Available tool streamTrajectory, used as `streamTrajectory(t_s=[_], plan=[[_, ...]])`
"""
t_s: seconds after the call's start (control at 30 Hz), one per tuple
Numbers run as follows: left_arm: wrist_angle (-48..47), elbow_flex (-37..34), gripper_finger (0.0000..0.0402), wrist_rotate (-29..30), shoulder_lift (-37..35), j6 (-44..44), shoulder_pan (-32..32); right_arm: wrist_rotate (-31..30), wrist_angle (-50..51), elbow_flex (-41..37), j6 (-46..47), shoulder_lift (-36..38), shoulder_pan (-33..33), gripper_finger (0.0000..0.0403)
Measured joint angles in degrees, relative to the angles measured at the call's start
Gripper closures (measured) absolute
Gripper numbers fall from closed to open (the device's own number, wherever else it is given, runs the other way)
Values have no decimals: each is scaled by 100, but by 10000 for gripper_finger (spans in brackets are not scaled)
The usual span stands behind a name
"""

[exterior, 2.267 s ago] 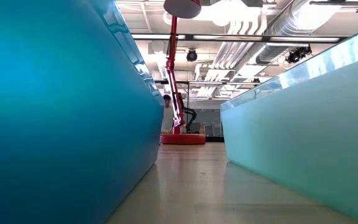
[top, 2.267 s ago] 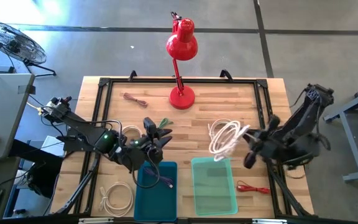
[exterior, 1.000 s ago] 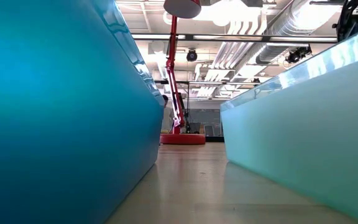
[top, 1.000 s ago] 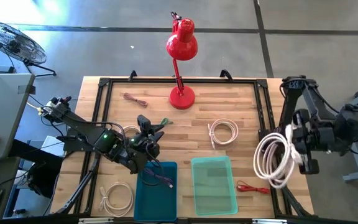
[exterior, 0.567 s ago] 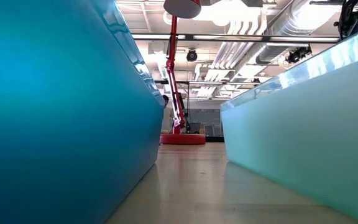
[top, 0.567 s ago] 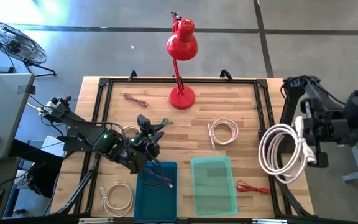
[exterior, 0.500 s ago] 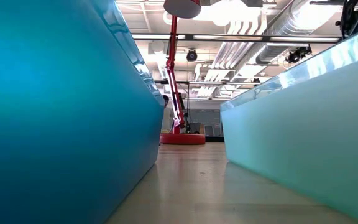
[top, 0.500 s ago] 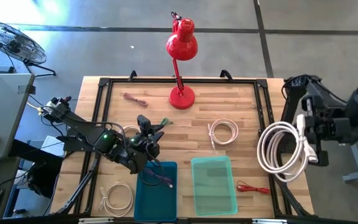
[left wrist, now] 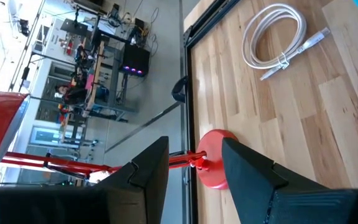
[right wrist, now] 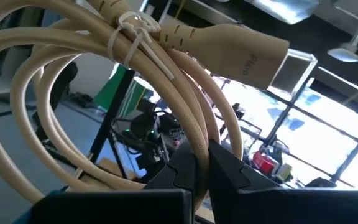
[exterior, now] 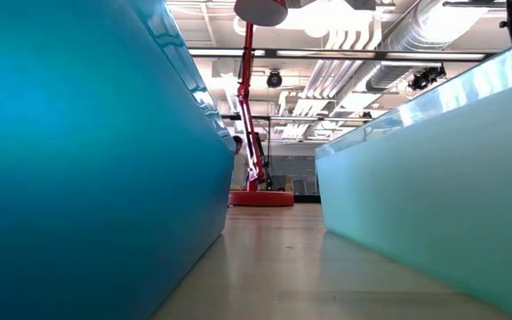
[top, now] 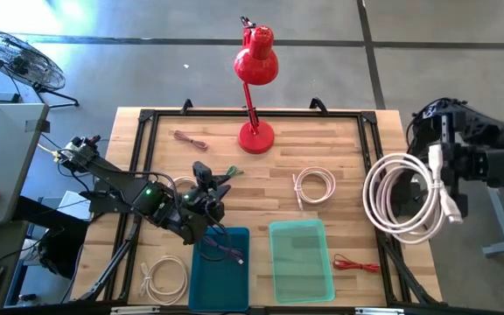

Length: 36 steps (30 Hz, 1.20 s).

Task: Pick & Place USB Port
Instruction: Put the white USB cable into the green bin

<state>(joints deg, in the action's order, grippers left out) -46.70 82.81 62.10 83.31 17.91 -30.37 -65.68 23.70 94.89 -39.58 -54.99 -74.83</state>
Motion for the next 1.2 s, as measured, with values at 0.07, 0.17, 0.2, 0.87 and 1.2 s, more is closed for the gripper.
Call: streamTrajectory(t_s=[0.07, 0.17, 0.2, 0.87, 1.2], plan=[[-73, 0, 257, 2, 0, -81, 0, 322, 691, 320, 389, -89, 240, 393], [-196, 0, 257, 1, 0, -235, 0, 917, 1684, 773, 988, -239, 667, 393], [-200, 0, 257, -1, 0, -289, 0, 1095, 1944, 901, 1179, -293, 828, 393], [-307, 0, 257, -34, 0, -684, 0, 6099, 4381, 790, 3073, -1995, 4793, 393], [-556, 0, 257, -526, 0, -1096, 0, 7082, 3821, -625, 3380, -2539, 5377, 393]])
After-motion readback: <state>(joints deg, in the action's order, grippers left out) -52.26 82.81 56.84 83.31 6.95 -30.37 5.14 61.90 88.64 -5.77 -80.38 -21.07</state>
